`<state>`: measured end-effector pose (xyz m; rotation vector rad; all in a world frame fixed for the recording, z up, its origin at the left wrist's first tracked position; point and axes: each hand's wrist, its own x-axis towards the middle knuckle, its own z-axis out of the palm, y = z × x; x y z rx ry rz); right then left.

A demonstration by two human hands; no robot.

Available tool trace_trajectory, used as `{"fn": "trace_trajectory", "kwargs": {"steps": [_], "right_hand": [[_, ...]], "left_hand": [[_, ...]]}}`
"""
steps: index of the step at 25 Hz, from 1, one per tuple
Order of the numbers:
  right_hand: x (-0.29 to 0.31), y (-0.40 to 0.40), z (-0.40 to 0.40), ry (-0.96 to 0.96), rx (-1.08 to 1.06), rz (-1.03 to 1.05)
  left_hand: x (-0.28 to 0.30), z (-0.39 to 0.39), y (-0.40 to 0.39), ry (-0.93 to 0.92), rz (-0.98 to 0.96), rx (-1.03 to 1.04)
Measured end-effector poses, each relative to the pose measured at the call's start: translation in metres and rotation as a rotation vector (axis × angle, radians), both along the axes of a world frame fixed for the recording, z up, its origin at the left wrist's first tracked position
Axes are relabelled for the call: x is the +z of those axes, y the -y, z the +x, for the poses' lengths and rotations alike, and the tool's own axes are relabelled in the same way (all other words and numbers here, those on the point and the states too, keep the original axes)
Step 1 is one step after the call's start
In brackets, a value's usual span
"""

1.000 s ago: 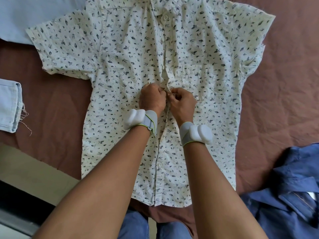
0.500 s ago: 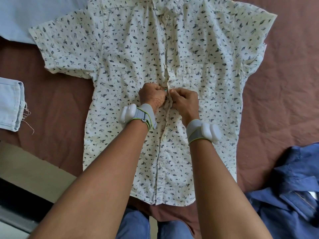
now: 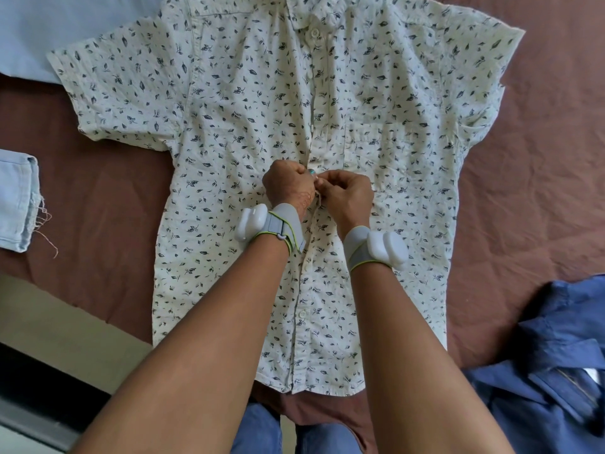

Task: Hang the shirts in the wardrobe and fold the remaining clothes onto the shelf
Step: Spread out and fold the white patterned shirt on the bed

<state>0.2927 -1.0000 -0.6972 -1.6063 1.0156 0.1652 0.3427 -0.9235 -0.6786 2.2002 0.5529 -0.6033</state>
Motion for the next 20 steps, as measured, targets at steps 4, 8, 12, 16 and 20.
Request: {"fn": "trace_trajectory", "kwargs": {"steps": [4,8,12,16,20], "right_hand": [[0.006,0.002,0.017,-0.139,0.041,-0.007],[0.008,0.011,0.023,-0.153,0.002,0.219],[0.018,0.002,0.023,-0.058,0.008,-0.075],[0.024,-0.001,0.039,0.277,0.032,-0.467],[0.011,0.012,0.057,-0.077,0.439,-0.627]], "left_hand": [[-0.001,-0.003,0.004,0.081,0.048,-0.013],[0.000,0.005,0.004,0.051,-0.024,-0.045],[0.013,0.010,0.007,0.232,0.214,-0.361],[0.010,0.036,0.004,0.565,0.128,-0.560],[0.002,0.063,0.004,0.347,0.151,-0.490]]}}
